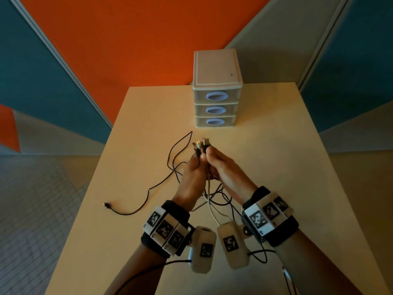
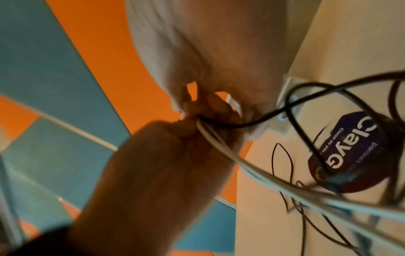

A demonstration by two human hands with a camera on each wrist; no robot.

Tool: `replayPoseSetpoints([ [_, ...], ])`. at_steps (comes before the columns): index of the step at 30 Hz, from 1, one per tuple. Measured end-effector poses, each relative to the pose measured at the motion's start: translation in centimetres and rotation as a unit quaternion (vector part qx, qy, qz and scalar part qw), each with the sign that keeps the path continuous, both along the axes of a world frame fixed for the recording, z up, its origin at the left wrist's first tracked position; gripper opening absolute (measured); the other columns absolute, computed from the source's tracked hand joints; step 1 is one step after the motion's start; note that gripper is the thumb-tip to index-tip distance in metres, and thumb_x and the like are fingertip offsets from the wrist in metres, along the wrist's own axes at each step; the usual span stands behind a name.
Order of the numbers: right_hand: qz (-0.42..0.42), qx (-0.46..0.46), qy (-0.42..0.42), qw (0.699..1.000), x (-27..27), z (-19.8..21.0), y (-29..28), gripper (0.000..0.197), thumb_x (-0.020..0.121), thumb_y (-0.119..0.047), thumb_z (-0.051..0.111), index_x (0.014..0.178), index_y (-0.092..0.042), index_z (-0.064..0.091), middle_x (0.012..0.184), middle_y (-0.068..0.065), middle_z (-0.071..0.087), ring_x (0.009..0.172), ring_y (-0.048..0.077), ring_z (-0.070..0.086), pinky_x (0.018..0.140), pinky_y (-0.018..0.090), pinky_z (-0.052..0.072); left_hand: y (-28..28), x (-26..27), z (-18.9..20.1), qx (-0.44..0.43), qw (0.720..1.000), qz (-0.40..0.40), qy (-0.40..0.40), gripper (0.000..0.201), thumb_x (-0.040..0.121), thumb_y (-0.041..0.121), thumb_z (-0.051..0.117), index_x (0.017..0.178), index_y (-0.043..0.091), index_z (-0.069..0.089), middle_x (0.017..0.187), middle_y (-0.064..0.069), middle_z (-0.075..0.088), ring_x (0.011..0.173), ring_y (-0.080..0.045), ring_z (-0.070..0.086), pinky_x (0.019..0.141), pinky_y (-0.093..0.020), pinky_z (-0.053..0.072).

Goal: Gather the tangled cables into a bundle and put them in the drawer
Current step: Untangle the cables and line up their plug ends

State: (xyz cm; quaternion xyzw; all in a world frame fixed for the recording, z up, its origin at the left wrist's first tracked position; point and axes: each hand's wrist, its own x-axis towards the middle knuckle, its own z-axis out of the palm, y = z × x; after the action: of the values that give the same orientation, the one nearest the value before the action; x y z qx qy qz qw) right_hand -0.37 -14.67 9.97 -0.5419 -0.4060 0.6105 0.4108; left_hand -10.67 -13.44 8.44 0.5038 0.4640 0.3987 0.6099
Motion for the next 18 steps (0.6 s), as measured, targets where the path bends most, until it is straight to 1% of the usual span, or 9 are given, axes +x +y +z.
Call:
replayPoseSetpoints([
  [2, 0.041, 0.025, -0.079, 0.996, -0.7, -0.3, -0.3, 0.070, 0.084, -0.061, 0.037, 0.146, -0.037, 0.016, 0.129, -0.010, 0.054, 0.122, 0.014, 0.052, 0.102, 0.034, 0.043, 0.6, -0.1, 0.4, -0.014, 0.998, 0.046, -0.030, 0.029, 0.103, 0.018, 0.028, 0.090, 0.016, 0.054, 0.071, 0.004, 0.067, 0.065, -0.009, 0.064, 0.058, -0.022, 0.055],
  [3, 0.058, 0.040, -0.124, 0.990, -0.9, -0.3, -0.5, 0.071, 0.085, -0.061, 0.036, 0.146, -0.038, 0.009, 0.124, -0.008, 0.056, 0.116, 0.015, 0.057, 0.094, 0.028, 0.047, 0.9, -0.3, 0.7, -0.024, 0.996, 0.060, -0.055, 0.030, 0.103, 0.019, 0.028, 0.085, 0.015, 0.051, 0.059, 0.006, 0.063, 0.055, -0.008, 0.061, 0.052, -0.023, 0.053],
  [4, 0.071, 0.051, -0.163, 0.983, -0.9, -0.1, -0.8, 0.067, 0.088, -0.058, 0.036, 0.146, -0.035, 0.013, 0.116, -0.007, 0.061, 0.106, 0.013, 0.062, 0.081, 0.019, 0.049, 1.3, -0.6, 0.8, -0.034, 0.994, 0.069, -0.083, 0.030, 0.104, 0.020, 0.027, 0.082, 0.014, 0.047, 0.051, 0.007, 0.057, 0.047, -0.006, 0.055, 0.046, -0.023, 0.048],
  [6, 0.079, 0.080, -0.187, 0.976, -0.9, 0.3, -1.1, 0.052, 0.089, -0.052, 0.041, 0.135, -0.028, 0.040, 0.095, -0.007, 0.068, 0.079, 0.005, 0.067, 0.062, 0.014, 0.048, 1.8, -1.1, 1.2, -0.054, 0.984, 0.073, -0.151, 0.031, 0.104, 0.023, 0.026, 0.079, 0.014, 0.043, 0.045, 0.009, 0.047, 0.040, -0.005, 0.043, 0.042, -0.020, 0.041],
  [8, 0.082, 0.103, -0.180, 0.975, -0.8, 0.9, -0.8, 0.039, 0.087, -0.049, 0.049, 0.118, -0.026, 0.053, 0.079, -0.007, 0.067, 0.069, 0.006, 0.066, 0.062, 0.020, 0.051, 2.1, -1.5, 1.8, -0.069, 0.976, 0.066, -0.193, 0.032, 0.104, 0.023, 0.025, 0.079, 0.013, 0.043, 0.048, 0.010, 0.042, 0.041, -0.006, 0.041, 0.045, -0.022, 0.041],
  [12, 0.126, 0.111, -0.172, 0.971, -0.5, 1.1, -0.2, 0.035, 0.080, -0.043, 0.063, 0.110, -0.027, 0.054, 0.084, 0.014, 0.067, 0.073, 0.029, 0.067, 0.073, 0.049, 0.056, 2.6, -2.3, 3.5, -0.099, 0.961, 0.051, -0.252, 0.033, 0.104, 0.019, 0.022, 0.078, 0.013, 0.042, 0.048, 0.009, 0.036, 0.040, -0.007, 0.037, 0.045, -0.021, 0.043],
  [14, 0.162, 0.120, -0.188, 0.961, -0.2, 1.2, -0.3, 0.028, 0.082, -0.034, 0.064, 0.106, -0.023, 0.058, 0.074, 0.009, 0.065, 0.066, 0.026, 0.064, 0.072, 0.049, 0.056, 3.0, -2.7, 3.9, -0.108, 0.958, 0.045, -0.263, 0.035, 0.104, 0.017, 0.020, 0.077, 0.014, 0.041, 0.046, 0.010, 0.034, 0.038, -0.004, 0.032, 0.042, -0.017, 0.038],
  [16, 0.185, 0.141, -0.200, 0.952, 0.1, 1.2, -0.4, 0.010, 0.083, -0.029, 0.064, 0.084, -0.018, 0.062, 0.060, -0.003, 0.055, 0.055, 0.012, 0.055, 0.064, 0.042, 0.053, 3.3, -3.1, 4.0, -0.116, 0.956, 0.039, -0.267, 0.036, 0.103, 0.016, 0.019, 0.076, 0.014, 0.042, 0.046, 0.011, 0.033, 0.037, -0.003, 0.030, 0.040, -0.016, 0.033],
  [18, 0.193, 0.152, -0.255, 0.935, 0.5, 1.0, -0.4, 0.018, 0.080, -0.028, 0.065, 0.067, -0.017, 0.060, 0.057, -0.001, 0.054, 0.053, 0.009, 0.052, 0.061, 0.038, 0.048, 3.5, -3.5, 3.9, -0.115, 0.956, 0.037, -0.267, 0.036, 0.103, 0.015, 0.018, 0.075, 0.015, 0.042, 0.046, 0.011, 0.033, 0.037, -0.003, 0.029, 0.041, -0.016, 0.030],
])
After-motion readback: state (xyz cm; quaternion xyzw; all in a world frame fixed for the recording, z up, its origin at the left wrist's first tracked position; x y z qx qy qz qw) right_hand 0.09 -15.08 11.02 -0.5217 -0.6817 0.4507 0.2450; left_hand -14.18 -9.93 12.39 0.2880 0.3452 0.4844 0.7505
